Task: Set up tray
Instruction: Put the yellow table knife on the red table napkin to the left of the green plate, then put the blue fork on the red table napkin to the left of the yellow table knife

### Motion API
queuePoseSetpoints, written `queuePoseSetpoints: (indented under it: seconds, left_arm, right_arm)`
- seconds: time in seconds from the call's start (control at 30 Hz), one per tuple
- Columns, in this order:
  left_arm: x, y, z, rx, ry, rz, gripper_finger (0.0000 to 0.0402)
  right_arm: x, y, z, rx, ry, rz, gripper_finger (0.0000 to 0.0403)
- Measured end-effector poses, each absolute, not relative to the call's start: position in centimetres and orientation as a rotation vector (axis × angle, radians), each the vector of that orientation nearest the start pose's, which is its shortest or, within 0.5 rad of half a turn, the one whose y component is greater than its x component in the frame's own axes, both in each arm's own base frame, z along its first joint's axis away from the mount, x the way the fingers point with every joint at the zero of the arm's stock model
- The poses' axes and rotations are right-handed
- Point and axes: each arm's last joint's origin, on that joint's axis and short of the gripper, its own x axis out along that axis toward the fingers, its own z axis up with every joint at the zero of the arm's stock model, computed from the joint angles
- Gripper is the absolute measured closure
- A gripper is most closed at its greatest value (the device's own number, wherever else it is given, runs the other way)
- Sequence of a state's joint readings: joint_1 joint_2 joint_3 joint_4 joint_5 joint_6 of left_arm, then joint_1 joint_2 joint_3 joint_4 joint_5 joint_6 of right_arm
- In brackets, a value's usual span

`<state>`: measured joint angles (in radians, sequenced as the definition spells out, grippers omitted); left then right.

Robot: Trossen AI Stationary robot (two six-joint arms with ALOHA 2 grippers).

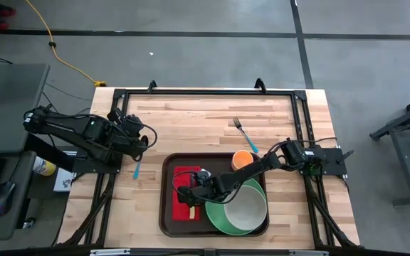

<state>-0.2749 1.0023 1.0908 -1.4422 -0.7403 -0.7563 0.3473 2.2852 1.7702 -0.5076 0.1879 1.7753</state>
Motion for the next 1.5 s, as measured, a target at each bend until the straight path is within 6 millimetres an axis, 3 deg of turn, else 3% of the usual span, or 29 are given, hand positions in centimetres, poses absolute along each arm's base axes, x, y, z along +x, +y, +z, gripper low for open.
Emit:
queuePoseSetpoints:
  seconds: [0.23,0.6,0.83,1.03,1.17,1.33,1.5]
  left_arm:
    - [13.6,-1.8,32.0,0.006,0.943,0.787,0.0334]
    - [13.6,-1.8,32.0,0.021,0.956,0.776,0.0334]
    - [13.6,-1.8,32.0,0.015,0.962,0.768,0.0334]
    - [13.6,-1.8,32.0,0.015,0.963,0.768,0.0334]
    - [13.6,-1.8,32.0,0.021,0.965,0.764,0.0334]
    - [13.6,-1.8,32.0,0.018,0.969,0.761,0.0334]
    - [13.6,-1.9,32.0,0.016,0.971,0.759,0.0334]
  right_arm:
    - [45.8,16.0,15.5,1.334,0.796,-0.724,0.0316]
    - [45.1,15.6,17.7,1.247,0.758,-0.726,0.0308]
    - [44.4,14.2,21.4,1.136,0.644,-0.714,0.0308]
    - [42.6,11.5,27.2,0.948,0.502,-0.726,0.0308]
    - [40.4,8.9,31.3,0.787,0.479,-0.740,0.0308]
    - [36.6,4.5,35.1,0.658,0.557,-0.801,0.0308]
    - [33.0,-0.5,37.8,0.598,0.650,-0.853,0.0308]
